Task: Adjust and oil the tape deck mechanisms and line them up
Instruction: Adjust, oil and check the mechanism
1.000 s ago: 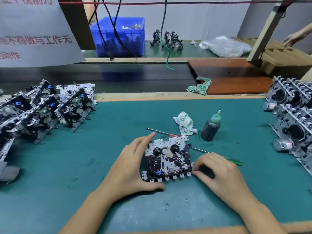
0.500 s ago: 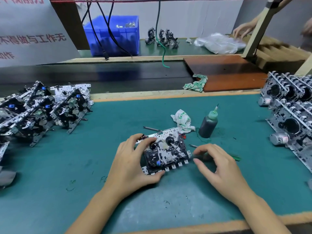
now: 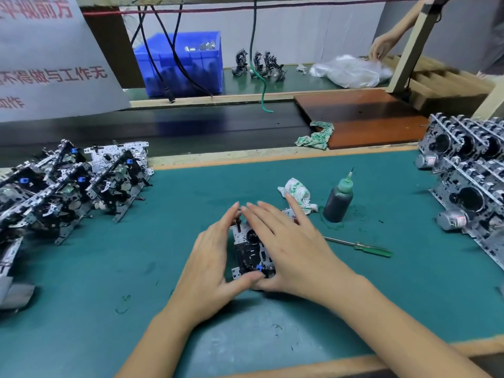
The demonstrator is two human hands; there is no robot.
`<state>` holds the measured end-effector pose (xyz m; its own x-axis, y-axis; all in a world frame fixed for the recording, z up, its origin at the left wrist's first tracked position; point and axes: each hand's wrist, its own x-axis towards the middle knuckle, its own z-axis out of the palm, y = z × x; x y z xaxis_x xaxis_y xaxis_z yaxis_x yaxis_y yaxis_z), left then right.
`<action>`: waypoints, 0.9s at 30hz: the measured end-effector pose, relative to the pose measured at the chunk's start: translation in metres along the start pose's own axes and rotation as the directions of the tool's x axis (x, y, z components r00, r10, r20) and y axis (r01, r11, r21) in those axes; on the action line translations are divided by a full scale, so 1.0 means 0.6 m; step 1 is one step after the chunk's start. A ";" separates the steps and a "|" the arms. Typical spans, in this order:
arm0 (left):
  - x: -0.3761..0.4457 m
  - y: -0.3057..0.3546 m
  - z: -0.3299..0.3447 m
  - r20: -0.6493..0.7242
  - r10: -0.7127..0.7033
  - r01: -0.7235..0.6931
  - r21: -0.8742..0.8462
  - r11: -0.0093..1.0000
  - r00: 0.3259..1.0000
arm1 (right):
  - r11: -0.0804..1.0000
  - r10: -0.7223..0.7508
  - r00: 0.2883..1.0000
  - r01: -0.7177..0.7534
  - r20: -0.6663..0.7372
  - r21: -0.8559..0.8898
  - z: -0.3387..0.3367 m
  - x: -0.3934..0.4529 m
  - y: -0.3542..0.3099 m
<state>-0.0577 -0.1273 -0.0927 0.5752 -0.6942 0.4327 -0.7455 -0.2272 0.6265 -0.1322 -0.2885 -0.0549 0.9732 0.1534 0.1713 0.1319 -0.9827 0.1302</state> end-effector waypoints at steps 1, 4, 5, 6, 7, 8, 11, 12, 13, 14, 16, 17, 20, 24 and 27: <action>-0.002 -0.002 0.001 -0.004 -0.009 0.009 -0.023 1.000 1.000 | 1.000 -0.012 1.000 0.012 0.020 -0.017 -0.002 0.005 0.001; -0.002 -0.005 0.004 -0.048 -0.040 0.036 -0.095 0.995 0.998 | 0.998 -0.040 0.998 0.041 0.040 -0.044 -0.009 0.017 0.004; -0.001 -0.005 0.006 -0.095 -0.061 0.047 -0.139 0.989 0.994 | 0.997 -0.054 0.998 0.056 0.036 -0.050 -0.011 0.022 0.003; 0.001 -0.006 0.008 -0.158 -0.094 0.062 -0.199 0.978 0.983 | 0.996 -0.074 0.997 0.075 0.024 -0.052 -0.012 0.025 0.002; 0.004 -0.005 0.010 -0.224 -0.166 0.097 -0.287 0.953 0.960 | 0.995 -0.093 0.996 0.093 0.000 -0.047 -0.013 0.027 0.003; 0.009 -0.003 0.009 -0.270 -0.281 0.155 -0.407 0.900 0.921 | 0.993 -0.111 0.993 0.109 -0.036 -0.042 -0.014 0.027 0.003; 0.030 -0.002 -0.006 0.006 -0.651 0.427 -0.760 0.491 0.759 | 0.984 -0.178 0.966 0.173 -0.185 -0.042 -0.022 0.018 0.009; 0.036 -0.006 -0.013 0.215 -0.659 0.528 -0.786 0.322 0.721 | 0.979 -0.206 0.951 0.202 -0.231 -0.040 -0.025 0.015 0.009; 0.041 -0.009 -0.021 0.414 -0.588 0.612 -0.771 0.179 0.695 | 0.971 -0.239 0.934 0.236 -0.267 -0.043 -0.030 0.013 0.009; 0.046 -0.008 -0.028 0.568 -0.471 0.671 -0.738 0.070 0.675 | 0.960 -0.280 0.916 0.275 -0.287 -0.060 -0.034 0.011 0.008; 0.059 -0.004 -0.034 0.703 -0.281 0.716 -0.694 -0.071 0.653 | 0.931 -0.366 0.891 0.344 -0.268 -0.125 -0.038 0.007 0.008; 0.067 -0.001 -0.032 0.724 -0.242 0.728 -0.679 -0.088 0.646 | 0.919 -0.389 0.889 0.356 -0.241 -0.169 -0.037 0.003 0.009; 0.089 0.011 -0.020 0.734 -0.127 0.734 -0.677 -0.053 0.667 | 0.926 -0.338 0.914 0.282 -0.223 -0.250 -0.028 -0.013 0.023; 0.104 0.019 0.000 0.671 -0.082 0.647 -0.736 -0.200 0.737 | 0.991 -0.125 0.935 0.100 -0.332 -0.091 -0.025 -0.026 0.083; 0.113 0.024 0.006 0.570 -0.066 0.508 -0.774 -0.378 0.819 | 0.931 0.203 0.850 -0.015 -0.486 0.364 -0.025 -0.028 0.136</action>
<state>-0.0307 -0.1799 -0.0570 0.3286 -0.9428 -0.0564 0.8343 0.2618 0.4852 -0.1405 -0.3698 -0.0324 0.7629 -0.0183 0.6462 0.1772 -0.9554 -0.2363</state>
